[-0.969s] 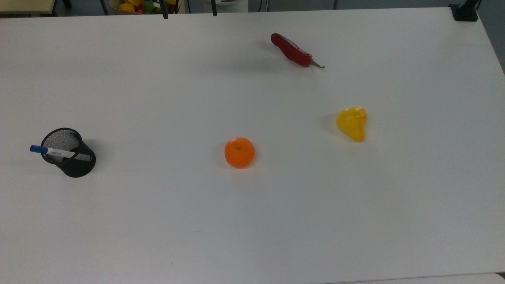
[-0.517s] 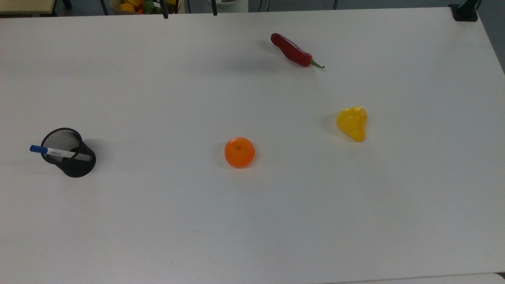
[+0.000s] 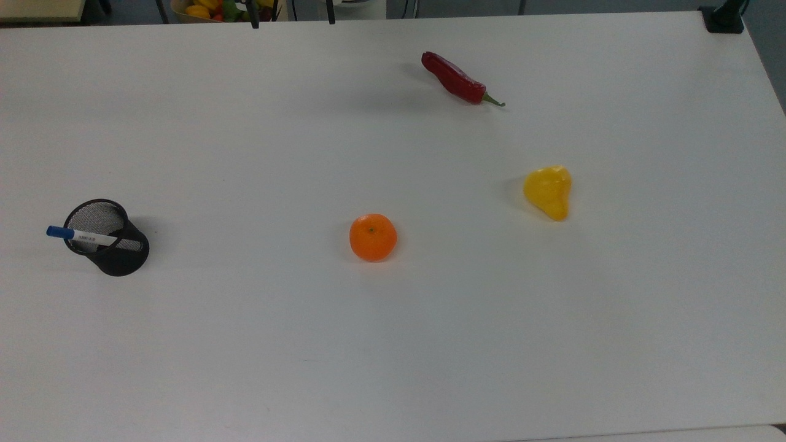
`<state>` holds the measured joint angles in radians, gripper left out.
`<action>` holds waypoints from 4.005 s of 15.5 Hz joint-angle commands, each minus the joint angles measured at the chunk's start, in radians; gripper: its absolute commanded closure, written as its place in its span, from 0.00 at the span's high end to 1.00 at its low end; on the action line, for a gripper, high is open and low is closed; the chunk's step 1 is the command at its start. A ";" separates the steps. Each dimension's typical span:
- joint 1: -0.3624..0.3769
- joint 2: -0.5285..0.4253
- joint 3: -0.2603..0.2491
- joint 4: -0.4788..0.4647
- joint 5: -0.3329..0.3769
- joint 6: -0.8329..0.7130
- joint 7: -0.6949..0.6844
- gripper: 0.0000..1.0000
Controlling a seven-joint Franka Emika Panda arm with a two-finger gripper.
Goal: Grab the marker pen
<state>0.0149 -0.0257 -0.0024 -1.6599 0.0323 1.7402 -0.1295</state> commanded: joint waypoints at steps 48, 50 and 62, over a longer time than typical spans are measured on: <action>-0.151 0.437 -0.206 -0.014 -0.417 0.993 0.932 0.79; -0.157 0.476 -0.222 -0.012 -0.413 1.067 0.946 0.73; -0.197 0.615 -0.222 0.040 -0.410 1.253 0.944 0.46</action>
<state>-0.1844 0.5544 -0.2163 -1.6536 -0.3614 2.9634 0.7909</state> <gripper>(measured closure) 0.542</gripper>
